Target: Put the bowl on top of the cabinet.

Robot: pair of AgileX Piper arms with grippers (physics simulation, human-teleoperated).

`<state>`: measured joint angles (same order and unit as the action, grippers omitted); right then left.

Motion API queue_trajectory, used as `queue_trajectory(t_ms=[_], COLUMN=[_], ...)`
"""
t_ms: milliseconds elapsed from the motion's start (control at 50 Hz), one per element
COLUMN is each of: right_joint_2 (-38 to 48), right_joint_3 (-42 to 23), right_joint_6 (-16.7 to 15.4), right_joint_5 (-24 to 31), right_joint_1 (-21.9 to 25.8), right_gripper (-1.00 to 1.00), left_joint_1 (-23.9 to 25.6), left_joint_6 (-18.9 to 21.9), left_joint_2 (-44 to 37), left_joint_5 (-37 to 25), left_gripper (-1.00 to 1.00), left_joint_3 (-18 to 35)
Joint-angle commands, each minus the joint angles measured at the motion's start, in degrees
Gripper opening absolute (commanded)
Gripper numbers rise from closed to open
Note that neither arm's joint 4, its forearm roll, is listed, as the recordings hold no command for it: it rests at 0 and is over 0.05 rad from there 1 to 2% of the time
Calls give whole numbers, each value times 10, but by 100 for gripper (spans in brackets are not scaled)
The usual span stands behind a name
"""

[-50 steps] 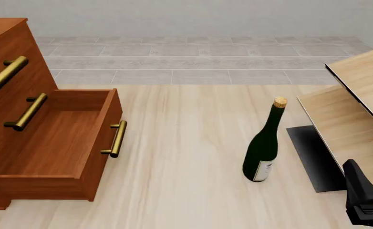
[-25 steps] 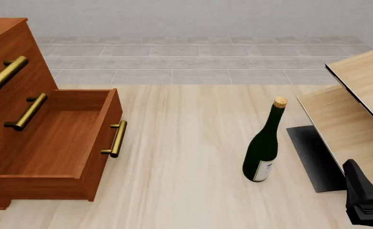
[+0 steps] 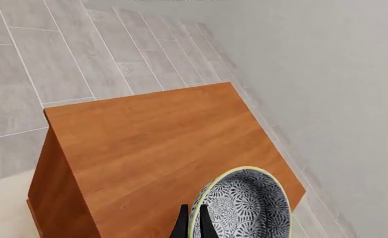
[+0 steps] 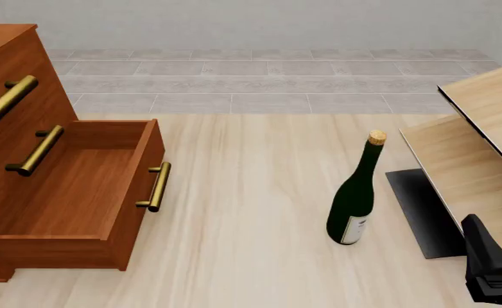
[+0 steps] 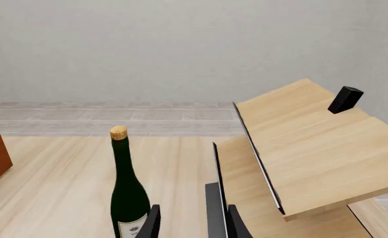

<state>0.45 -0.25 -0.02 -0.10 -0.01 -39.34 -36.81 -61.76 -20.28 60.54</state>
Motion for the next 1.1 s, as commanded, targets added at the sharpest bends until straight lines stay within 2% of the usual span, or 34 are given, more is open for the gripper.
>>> queue_trajectory(t_ms=[20,60,80,180,460,580,680,1100], right_joint_2=[0,0,0,0,0,0,0,0], right_joint_3=[0,0,0,0,0,0,0,0], right_joint_6=[0,0,0,0,0,0,0,0], right_joint_5=[0,0,0,0,0,0,0,0], right_joint_1=[0,0,0,0,0,0,0,0], right_gripper=[100,100,100,100,100,100,100,100], left_joint_1=[-8,-10,-5,-13,0,17,12,11], left_joint_6=[14,23,19,33,35,26,25,13], left_joint_2=[-3,-6,-9,2,15,41,81,140], left_joint_5=[10,12,13,11,9,-1,-12,-43], left_gripper=[-100,-100,100,100,100,100,100,100], left_joint_3=[-3,-3,-3,4,6,12,27,64])
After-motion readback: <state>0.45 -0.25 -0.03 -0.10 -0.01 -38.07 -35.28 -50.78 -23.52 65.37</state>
